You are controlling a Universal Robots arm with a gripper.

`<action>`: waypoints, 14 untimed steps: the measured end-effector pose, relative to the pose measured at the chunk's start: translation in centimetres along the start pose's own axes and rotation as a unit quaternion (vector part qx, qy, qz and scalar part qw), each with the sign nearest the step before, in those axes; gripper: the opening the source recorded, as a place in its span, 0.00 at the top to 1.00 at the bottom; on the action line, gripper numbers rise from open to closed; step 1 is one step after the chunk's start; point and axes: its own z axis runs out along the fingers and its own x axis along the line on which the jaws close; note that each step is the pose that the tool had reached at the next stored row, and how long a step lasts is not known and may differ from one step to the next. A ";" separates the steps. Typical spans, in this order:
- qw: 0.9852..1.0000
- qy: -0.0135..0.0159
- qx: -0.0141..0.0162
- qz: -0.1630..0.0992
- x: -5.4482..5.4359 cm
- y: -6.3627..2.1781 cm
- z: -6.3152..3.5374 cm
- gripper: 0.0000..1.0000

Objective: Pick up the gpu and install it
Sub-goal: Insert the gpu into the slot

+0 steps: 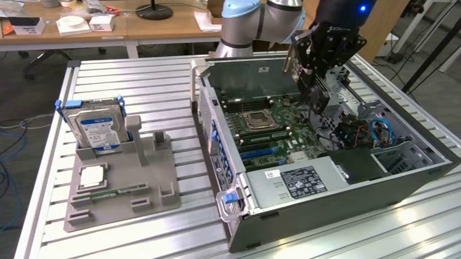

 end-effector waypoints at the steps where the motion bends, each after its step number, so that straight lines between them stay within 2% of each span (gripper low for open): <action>1: 1.000 0.000 0.000 0.000 0.0 0.00 0.00 0.74; 14: 1.000 0.000 0.000 -0.005 0.0 0.00 0.02 0.74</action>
